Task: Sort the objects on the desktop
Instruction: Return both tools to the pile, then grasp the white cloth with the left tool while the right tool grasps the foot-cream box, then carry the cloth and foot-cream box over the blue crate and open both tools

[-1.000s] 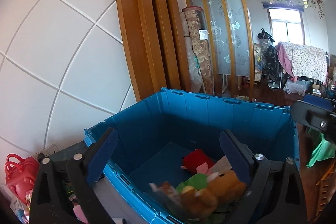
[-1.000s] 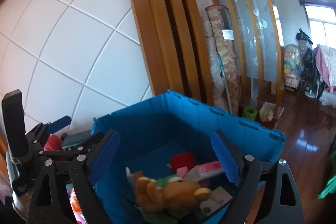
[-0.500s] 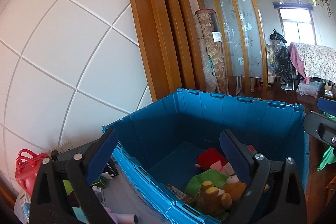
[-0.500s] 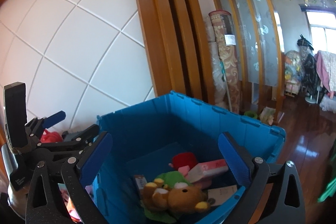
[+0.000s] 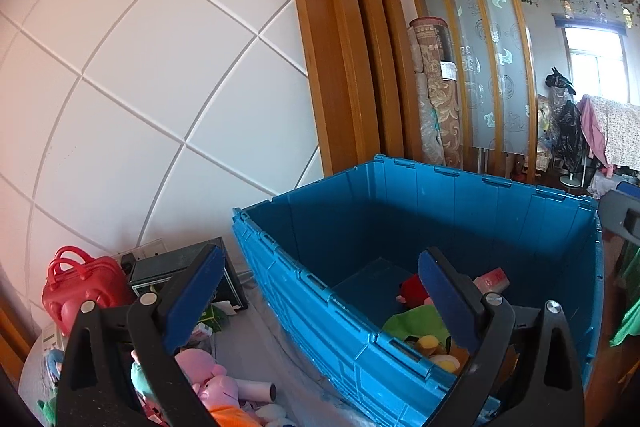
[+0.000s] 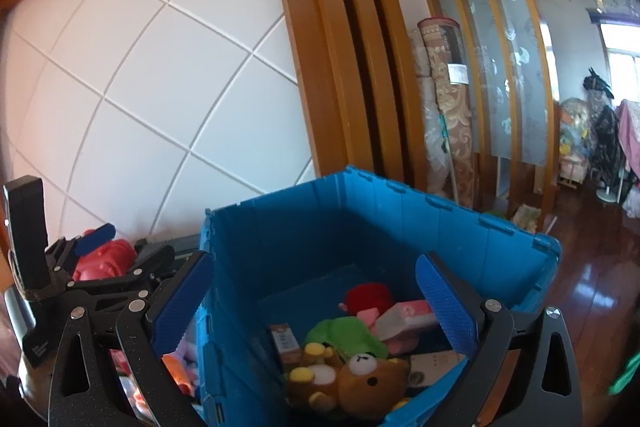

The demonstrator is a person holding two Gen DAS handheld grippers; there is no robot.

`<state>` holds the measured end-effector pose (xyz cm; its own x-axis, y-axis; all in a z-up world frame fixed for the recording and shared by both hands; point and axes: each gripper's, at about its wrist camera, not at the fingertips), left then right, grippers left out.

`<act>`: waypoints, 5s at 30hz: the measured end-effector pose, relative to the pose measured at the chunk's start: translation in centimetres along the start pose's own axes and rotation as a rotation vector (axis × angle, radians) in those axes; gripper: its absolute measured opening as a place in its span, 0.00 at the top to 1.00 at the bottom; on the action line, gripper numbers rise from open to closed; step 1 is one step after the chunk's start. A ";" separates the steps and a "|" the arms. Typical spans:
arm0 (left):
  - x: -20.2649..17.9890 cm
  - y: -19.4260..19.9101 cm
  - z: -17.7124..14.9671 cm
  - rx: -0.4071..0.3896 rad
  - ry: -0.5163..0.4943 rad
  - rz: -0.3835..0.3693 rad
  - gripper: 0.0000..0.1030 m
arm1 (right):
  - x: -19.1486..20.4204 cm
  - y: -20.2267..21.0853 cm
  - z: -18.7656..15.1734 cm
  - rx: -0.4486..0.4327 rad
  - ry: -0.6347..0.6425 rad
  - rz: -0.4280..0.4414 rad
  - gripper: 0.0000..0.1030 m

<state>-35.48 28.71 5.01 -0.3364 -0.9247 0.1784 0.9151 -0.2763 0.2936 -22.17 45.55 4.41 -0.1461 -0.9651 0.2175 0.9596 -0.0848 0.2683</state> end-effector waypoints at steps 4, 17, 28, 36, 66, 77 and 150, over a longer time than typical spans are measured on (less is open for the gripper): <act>1.9 0.7 -2.0 0.014 0.021 0.039 0.04 | 0.5 0.0 -0.2 -0.006 -0.003 0.040 0.00; 13.2 1.7 -9.2 0.104 0.071 0.212 0.04 | 9.7 -3.8 -2.6 0.066 0.099 0.208 0.00; 26.0 3.2 -18.1 0.235 0.101 0.317 0.04 | 21.4 -10.7 -9.7 0.297 0.142 0.328 0.00; 32.4 3.2 -25.7 0.380 0.128 0.334 0.04 | 29.4 -14.1 -16.2 0.434 0.159 0.418 0.00; 34.8 -7.1 -38.6 0.675 0.505 0.129 0.70 | 38.4 -27.3 -28.9 0.823 0.388 0.686 0.05; 35.8 -6.5 -39.3 0.704 0.500 0.099 0.79 | 43.0 -32.9 -34.2 1.011 0.516 0.702 0.36; -7.2 -0.9 5.2 -0.105 -0.249 -0.104 0.07 | -3.9 -1.2 1.6 0.015 -0.101 -0.032 0.11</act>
<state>-35.02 37.01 8.33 -0.4619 -0.8006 0.3817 0.8865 -0.4040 0.2254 -23.15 49.81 4.75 -0.2007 -0.9319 0.3023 0.9504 -0.1104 0.2908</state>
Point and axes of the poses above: each gripper's, at about its wrist camera, not at the fingertips, and y roughly against the way its jaws point, x to its left, z to its top, and after that the axes turned 8 degrees about z, right-handed
